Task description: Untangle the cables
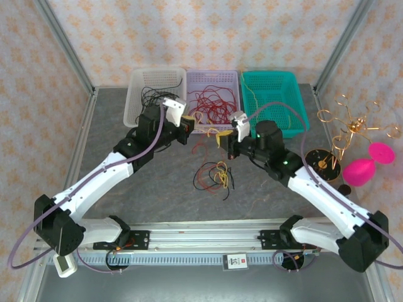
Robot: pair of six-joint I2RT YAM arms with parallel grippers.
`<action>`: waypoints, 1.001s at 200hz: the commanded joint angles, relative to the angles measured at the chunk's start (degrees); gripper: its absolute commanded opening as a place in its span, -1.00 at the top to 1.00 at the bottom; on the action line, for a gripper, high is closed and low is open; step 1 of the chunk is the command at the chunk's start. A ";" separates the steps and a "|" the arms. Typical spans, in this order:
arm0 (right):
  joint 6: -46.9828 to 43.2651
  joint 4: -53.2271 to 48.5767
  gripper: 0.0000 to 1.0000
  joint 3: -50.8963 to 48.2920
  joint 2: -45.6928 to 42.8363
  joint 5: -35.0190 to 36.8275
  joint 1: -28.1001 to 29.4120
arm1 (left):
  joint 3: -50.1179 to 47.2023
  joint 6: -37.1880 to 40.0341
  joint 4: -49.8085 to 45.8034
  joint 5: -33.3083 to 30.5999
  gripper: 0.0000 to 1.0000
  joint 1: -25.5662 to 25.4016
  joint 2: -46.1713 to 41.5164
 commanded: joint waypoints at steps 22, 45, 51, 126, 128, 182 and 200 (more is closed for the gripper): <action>4.47 -3.81 1.00 -6.65 -7.43 7.97 -0.07 | 1.87 -6.57 5.02 -7.62 1.00 4.85 1.90; 7.20 -4.05 1.00 -10.13 -9.87 6.60 0.07 | 2.71 -8.28 6.12 -7.69 1.00 5.46 2.83; 8.00 -4.03 1.00 -10.93 -10.24 6.10 0.03 | 2.72 -8.73 6.55 -7.84 1.00 5.60 2.94; 16.88 -0.62 1.00 -17.74 -12.80 4.92 0.69 | 0.92 -14.82 13.16 -8.21 1.00 8.99 1.85; 17.12 -0.52 1.00 -17.93 -12.88 4.74 0.74 | 0.93 -14.93 13.34 -8.05 1.00 9.02 1.75; 17.76 -4.21 0.05 -13.10 -16.40 3.71 0.56 | -0.63 -10.75 16.03 6.87 1.00 9.02 0.53; 16.64 -6.32 -0.11 -8.18 -15.88 1.71 -0.09 | -1.36 -7.44 13.63 8.59 1.00 9.02 -0.82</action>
